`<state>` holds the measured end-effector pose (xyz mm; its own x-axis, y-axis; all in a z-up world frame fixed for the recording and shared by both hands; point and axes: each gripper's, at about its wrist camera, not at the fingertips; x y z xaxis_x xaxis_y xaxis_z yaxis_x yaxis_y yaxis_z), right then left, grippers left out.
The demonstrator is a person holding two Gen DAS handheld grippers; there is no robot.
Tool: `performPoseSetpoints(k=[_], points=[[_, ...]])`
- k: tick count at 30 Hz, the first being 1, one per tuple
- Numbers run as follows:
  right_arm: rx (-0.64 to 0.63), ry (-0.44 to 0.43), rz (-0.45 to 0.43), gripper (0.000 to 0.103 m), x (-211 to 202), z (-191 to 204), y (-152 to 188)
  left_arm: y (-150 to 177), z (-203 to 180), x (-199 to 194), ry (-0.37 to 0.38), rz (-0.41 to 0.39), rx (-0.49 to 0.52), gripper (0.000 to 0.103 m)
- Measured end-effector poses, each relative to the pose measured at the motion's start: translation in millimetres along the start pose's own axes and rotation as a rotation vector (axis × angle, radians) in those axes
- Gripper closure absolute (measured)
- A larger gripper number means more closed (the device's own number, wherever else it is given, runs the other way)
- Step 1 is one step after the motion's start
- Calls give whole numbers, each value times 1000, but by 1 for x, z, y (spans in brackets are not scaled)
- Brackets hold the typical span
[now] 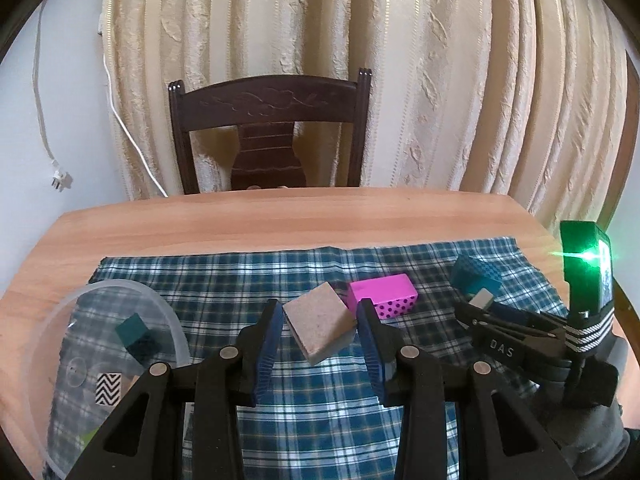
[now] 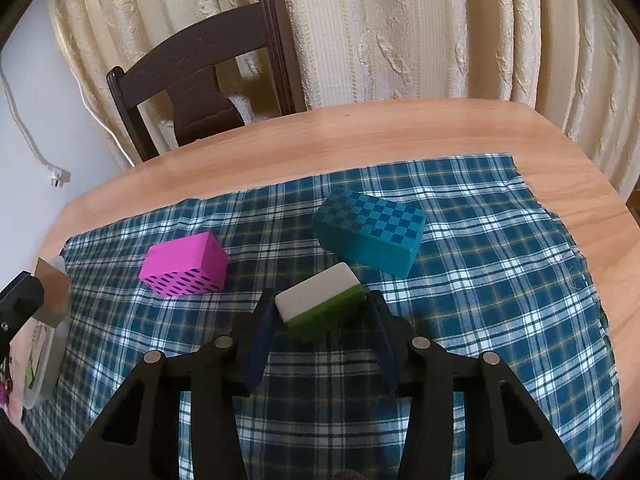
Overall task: Organize rigid objects
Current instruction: 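Carry the tan cube into the clear bowl and open the left gripper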
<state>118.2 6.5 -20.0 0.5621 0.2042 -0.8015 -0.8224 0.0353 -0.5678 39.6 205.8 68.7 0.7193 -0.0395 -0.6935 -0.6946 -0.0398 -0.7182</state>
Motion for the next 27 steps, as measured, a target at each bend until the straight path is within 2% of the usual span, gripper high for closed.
performPoseSetpoints(k=[14,27], points=[[-2,-85,-40,57,-24,10,5,-1,32,-9,-93,-41,-73,62],[-30,-121,-48,57,-31,26,8,0,65,-14,-163,-58,-152,62]])
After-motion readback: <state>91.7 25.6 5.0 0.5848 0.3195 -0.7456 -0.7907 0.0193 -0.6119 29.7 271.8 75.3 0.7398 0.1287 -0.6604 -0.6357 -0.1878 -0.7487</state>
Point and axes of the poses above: each gripper's, at about its wrist camera, not at the fingertips, and x roughly the way its jaws point, z to its left, y to its underside, and after that the axes turned 5 degrees about z, right-handed
